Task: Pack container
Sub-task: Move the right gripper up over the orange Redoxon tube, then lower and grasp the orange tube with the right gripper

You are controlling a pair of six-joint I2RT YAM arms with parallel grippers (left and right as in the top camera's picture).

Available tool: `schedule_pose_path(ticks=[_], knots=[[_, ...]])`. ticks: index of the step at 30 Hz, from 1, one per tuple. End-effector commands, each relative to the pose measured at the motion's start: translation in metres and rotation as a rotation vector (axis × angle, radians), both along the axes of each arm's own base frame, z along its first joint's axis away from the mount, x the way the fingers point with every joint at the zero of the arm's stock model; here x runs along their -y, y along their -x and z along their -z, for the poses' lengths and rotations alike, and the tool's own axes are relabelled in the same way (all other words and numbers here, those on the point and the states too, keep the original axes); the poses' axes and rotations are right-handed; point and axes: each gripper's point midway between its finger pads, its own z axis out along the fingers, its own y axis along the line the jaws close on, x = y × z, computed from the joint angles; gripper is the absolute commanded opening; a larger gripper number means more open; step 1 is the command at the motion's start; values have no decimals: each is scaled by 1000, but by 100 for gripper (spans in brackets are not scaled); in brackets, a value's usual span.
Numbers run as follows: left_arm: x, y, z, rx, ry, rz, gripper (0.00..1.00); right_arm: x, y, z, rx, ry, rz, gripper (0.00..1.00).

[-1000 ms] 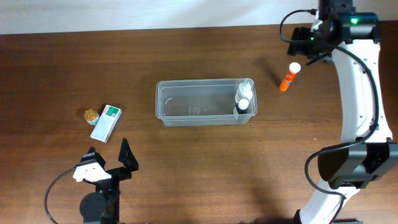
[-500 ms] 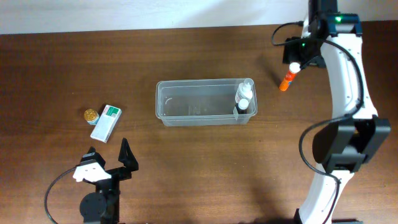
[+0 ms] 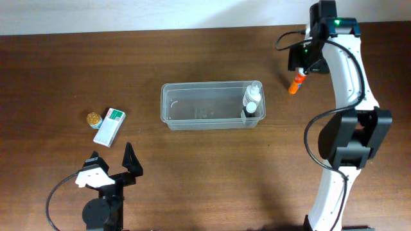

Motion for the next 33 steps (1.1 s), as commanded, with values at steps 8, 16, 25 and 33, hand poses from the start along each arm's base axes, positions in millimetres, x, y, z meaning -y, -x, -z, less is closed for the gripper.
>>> schedule_pose_path(ticks=[8,16,25,33], knots=[[0,0,1,4,-8,6,99,-1,-6,20,-22,-7,-2,61],[0,0,1,4,-8,6,99,0,-7,23,-25,-8,-2,43],[0,0,1,4,-8,6,99,-1,-5,24,-34,-8,-2,30],[0,0,1,4,-8,6,99,-1,0,25,-55,-10,-2,21]])
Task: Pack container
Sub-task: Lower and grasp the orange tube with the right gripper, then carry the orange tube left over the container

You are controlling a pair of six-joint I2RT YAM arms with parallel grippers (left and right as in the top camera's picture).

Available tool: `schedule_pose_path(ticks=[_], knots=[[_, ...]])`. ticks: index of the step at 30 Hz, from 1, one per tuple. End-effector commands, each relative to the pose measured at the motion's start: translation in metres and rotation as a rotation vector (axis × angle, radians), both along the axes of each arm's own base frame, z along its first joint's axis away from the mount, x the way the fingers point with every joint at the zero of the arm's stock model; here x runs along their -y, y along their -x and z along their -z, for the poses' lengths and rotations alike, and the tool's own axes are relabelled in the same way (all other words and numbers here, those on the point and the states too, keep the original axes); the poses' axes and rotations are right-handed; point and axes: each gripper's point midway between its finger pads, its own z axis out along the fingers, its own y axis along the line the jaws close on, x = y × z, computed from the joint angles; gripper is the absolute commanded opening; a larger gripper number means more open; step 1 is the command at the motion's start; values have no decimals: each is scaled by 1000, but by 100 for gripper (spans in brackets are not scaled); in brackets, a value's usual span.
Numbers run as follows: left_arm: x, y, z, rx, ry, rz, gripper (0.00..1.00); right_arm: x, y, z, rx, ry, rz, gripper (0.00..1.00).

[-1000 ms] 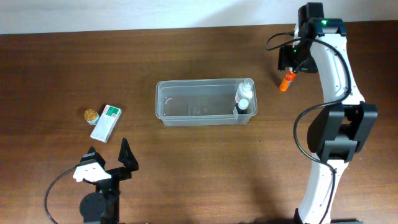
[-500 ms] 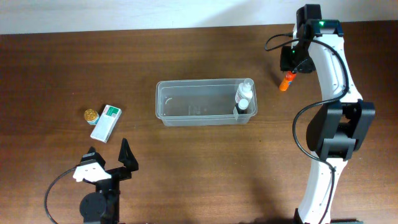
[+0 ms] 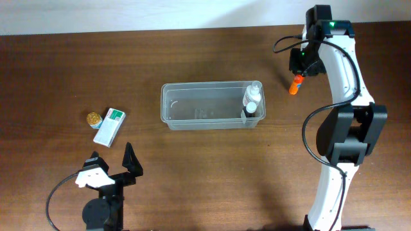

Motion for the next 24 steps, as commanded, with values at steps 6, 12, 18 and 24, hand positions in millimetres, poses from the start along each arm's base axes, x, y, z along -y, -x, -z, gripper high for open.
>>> schedule_pose_path(ticks=[6,12,18,24], knots=[[0,0,1,4,-8,6,99,0,3,1,-18,-4,-1,19],[0,0,1,4,-8,6,99,-11,-2,-31,48,-51,-38,16],[0,0,1,4,-8,5,99,-22,-3,-86,149,-102,-61,16],[0,0,1,4,-8,6,99,-46,11,-137,206,-123,-130,16]])
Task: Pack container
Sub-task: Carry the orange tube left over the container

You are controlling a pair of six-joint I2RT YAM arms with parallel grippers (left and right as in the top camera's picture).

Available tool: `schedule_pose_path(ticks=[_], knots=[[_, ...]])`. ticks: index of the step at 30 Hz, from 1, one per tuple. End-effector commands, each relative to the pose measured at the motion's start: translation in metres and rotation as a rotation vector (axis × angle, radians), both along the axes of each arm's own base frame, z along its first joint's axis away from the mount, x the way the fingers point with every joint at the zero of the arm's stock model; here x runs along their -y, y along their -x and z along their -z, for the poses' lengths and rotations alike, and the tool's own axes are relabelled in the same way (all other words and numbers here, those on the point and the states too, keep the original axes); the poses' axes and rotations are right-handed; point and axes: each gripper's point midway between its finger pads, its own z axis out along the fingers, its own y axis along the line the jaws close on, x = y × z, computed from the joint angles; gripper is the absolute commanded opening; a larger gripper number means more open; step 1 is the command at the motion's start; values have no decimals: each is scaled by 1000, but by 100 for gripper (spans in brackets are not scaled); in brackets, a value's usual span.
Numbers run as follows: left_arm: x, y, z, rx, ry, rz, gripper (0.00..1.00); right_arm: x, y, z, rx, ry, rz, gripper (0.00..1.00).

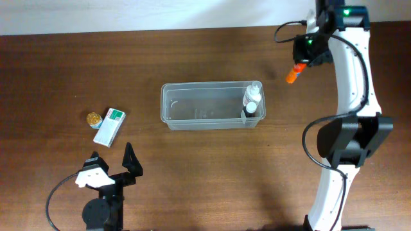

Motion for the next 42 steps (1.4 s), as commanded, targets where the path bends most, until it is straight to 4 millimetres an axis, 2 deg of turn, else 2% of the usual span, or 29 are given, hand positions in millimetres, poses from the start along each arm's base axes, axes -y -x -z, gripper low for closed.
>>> schedule_pose_path(ticks=[1,9,14,18,25,31,35,42], knots=[[0,0,1,4,-8,6,99,-24,7,-60,127,-23,-67,16],[0,0,1,4,-8,6,99,-78,28,-110,224,-27,-202,17],[0,0,1,4,-8,6,99,-115,43,-123,249,-26,-305,17],[0,0,1,4,-8,6,99,-137,52,-123,242,-26,-362,17],[0,0,1,4,-8,6,99,-166,76,-115,178,-17,-462,17],[0,0,1,4,-8,6,99,-174,90,-88,75,45,-496,17],[0,0,1,4,-8,6,99,-177,90,-64,11,59,-506,17],[0,0,1,4,-8,6,99,-182,79,-28,-25,62,-503,17]])
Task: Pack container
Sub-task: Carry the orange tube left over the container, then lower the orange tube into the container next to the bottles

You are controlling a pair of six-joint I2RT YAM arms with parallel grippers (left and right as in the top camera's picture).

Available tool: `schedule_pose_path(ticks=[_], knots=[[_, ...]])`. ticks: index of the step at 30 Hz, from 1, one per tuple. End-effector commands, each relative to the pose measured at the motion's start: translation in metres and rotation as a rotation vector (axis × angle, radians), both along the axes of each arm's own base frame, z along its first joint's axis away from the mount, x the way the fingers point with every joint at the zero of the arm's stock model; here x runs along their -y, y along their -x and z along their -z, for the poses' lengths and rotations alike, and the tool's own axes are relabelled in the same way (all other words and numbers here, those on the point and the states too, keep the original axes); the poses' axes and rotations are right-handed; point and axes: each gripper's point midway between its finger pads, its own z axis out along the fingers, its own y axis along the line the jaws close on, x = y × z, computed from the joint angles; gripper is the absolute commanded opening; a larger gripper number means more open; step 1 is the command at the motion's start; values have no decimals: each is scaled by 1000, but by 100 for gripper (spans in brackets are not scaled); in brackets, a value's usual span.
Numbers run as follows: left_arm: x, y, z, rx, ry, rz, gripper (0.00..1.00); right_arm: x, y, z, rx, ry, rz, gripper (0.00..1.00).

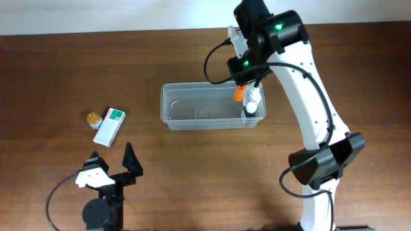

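Observation:
A clear plastic container [192,119] lies at the table's middle, with a white bottle [253,102] standing in its right end. My right gripper [242,87] hangs over the container's right part, shut on an orange-capped glue stick [239,94] whose orange end points down beside the bottle. At the front left my left gripper [128,160] rests open on the table with nothing in it. A white and green box [110,126] and a small gold round object [94,118] lie on the table left of the container.
The right arm [308,96] reaches from its base at the front right across the table's right half. The left arm's base [99,208] sits at the front left edge.
My right gripper has moved left with the glue stick, from above the table's back right to over the container's right end. The left arm has not moved.
My right gripper was at the glue stick lying on the table right of the container. Then it stood lower on the stick. After that it held the stick lifted off the table, and now it holds it over the container beside the bottle.

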Motion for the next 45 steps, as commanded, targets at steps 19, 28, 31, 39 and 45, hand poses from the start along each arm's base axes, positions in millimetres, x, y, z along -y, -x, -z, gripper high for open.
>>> schedule_pose_path(ticks=[19,28,31,39,45], knots=[[0,0,1,4,-8,6,99,4,-30,73,33,74,40,17],[0,0,1,4,-8,6,99,8,-36,82,52,97,65,17],[0,0,1,4,-8,6,99,9,-35,87,46,102,69,17],[0,0,1,4,-8,6,99,9,-35,96,41,102,75,17],[0,0,1,4,-8,6,99,8,-36,96,47,100,76,17]])
